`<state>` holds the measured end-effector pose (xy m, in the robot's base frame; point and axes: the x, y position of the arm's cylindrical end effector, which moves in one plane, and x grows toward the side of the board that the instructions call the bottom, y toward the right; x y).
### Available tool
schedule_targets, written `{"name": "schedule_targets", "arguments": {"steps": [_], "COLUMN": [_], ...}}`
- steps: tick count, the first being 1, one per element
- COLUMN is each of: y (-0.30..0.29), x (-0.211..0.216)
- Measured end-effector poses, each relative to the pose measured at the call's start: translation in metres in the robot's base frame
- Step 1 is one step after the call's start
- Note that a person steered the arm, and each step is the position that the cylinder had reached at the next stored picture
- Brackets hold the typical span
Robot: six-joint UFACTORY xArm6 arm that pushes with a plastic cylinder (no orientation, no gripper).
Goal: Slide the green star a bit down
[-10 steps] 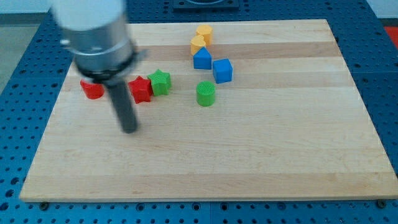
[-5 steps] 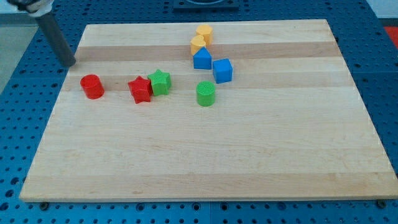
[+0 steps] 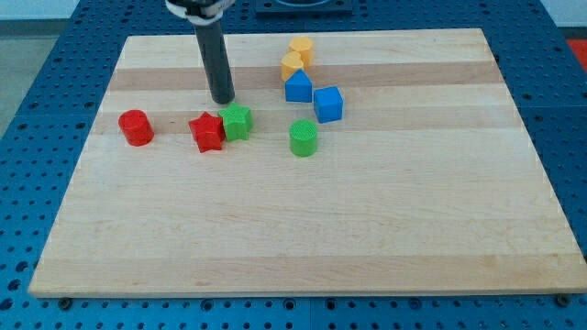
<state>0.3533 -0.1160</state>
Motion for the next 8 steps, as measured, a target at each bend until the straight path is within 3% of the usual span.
{"name": "schedule_targets", "arguments": {"steps": [5, 8], "y": [0.012, 0.012], "x": [0.015, 0.044]}}
